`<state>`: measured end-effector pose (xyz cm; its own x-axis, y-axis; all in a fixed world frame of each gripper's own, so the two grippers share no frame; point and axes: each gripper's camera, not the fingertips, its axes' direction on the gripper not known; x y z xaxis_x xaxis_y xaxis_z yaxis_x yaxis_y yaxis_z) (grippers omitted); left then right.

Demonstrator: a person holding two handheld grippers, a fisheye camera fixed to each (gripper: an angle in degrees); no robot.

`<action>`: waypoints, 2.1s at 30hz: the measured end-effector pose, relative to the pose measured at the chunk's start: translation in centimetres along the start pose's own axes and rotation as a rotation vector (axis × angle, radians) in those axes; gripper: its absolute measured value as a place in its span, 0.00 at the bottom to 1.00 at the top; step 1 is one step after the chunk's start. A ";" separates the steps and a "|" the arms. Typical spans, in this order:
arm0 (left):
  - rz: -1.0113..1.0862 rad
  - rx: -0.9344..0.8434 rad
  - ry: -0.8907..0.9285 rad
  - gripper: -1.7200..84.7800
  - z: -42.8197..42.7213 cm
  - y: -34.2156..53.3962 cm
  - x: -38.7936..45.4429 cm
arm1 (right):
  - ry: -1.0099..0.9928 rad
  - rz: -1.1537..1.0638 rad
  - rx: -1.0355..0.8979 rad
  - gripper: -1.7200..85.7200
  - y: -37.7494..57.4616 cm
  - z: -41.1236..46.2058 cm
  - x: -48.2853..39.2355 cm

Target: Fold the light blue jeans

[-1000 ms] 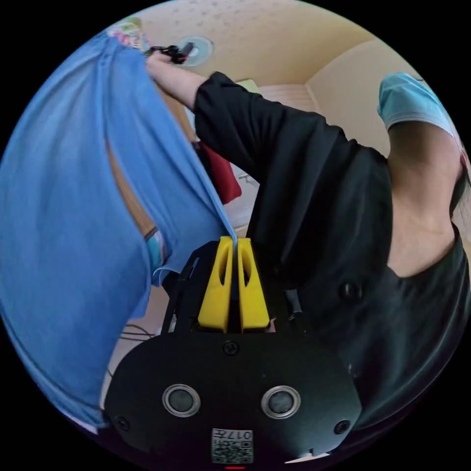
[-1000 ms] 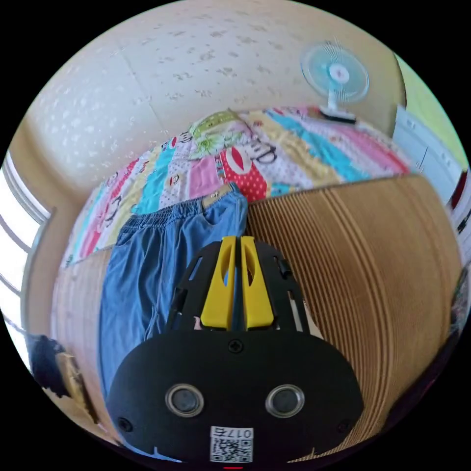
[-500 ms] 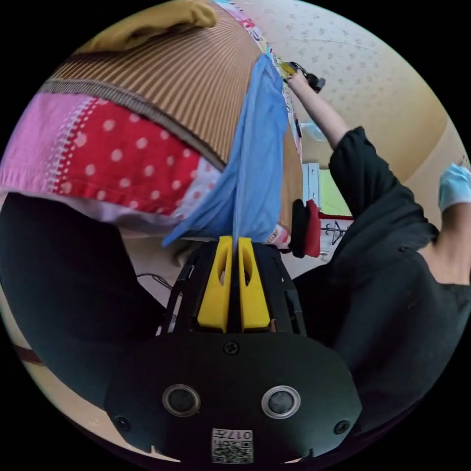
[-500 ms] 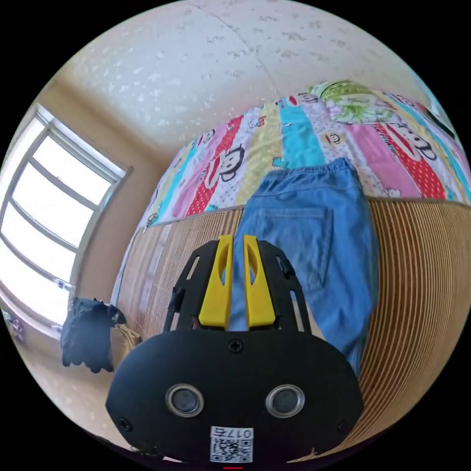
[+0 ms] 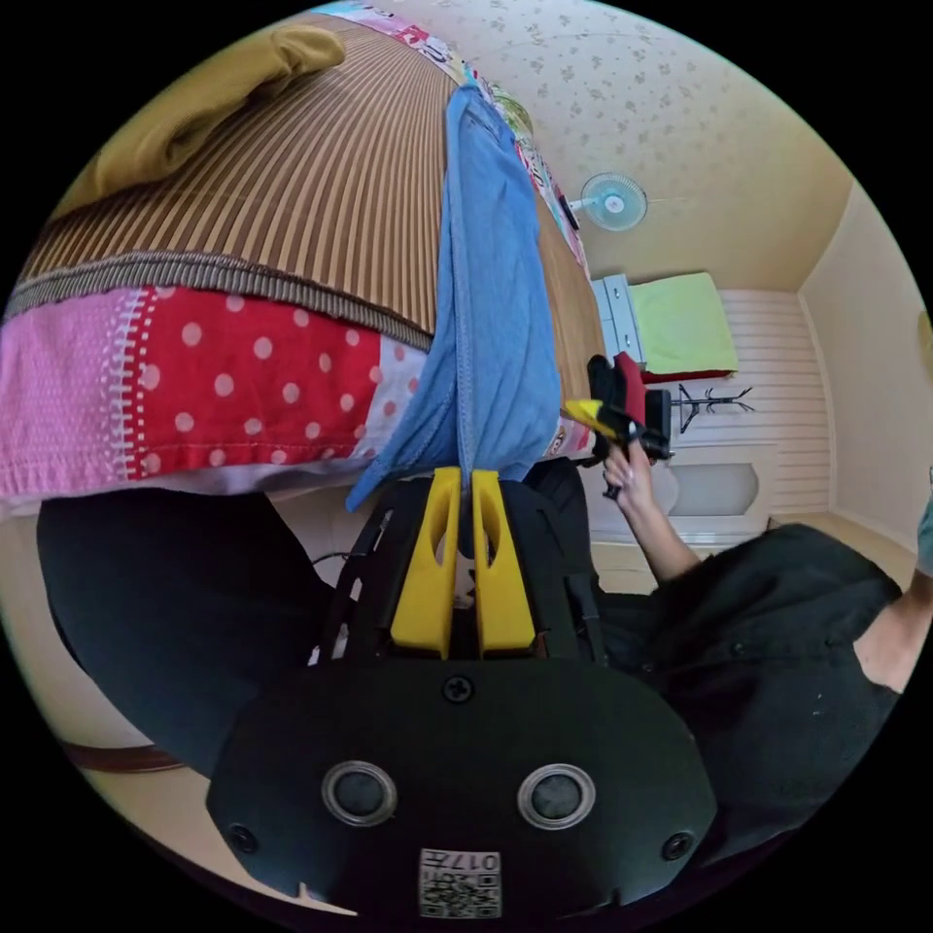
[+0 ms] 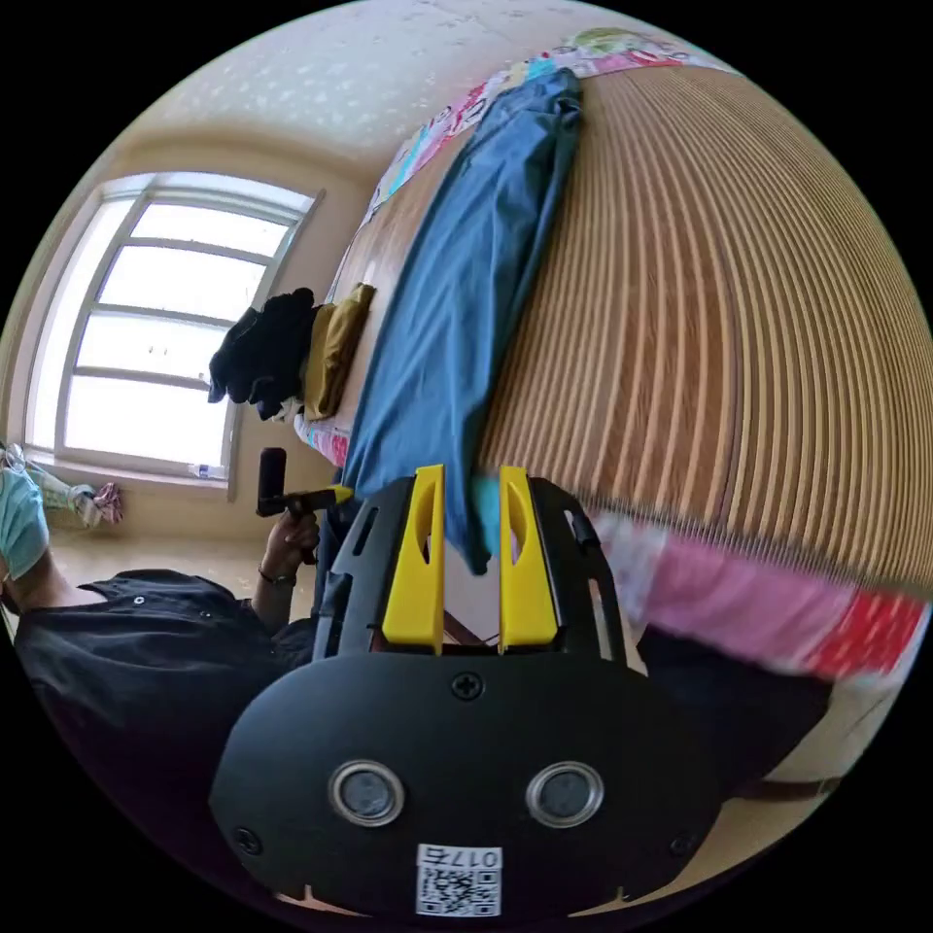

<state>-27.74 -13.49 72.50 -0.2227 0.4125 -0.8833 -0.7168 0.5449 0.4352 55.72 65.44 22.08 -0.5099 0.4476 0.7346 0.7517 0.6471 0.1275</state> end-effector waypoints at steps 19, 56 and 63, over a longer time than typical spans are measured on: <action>0.119 -0.074 0.048 0.01 -1.9 0.1 5.0 | -0.134 -0.008 0.091 0.03 8.9 -2.2 -2.9; 0.087 -0.230 -0.168 0.04 7.1 4.3 4.8 | 0.204 0.076 -0.170 0.05 7.5 2.4 -0.5; 0.139 -0.061 0.005 0.11 3.0 2.8 7.3 | -0.142 0.125 0.051 0.09 7.0 -6.6 2.4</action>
<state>-29.40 -6.78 67.76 -0.3262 0.4771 -0.8161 -0.7175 0.4371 0.5423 62.55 66.99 29.19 -0.4704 0.6067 0.6408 0.7927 0.6095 0.0047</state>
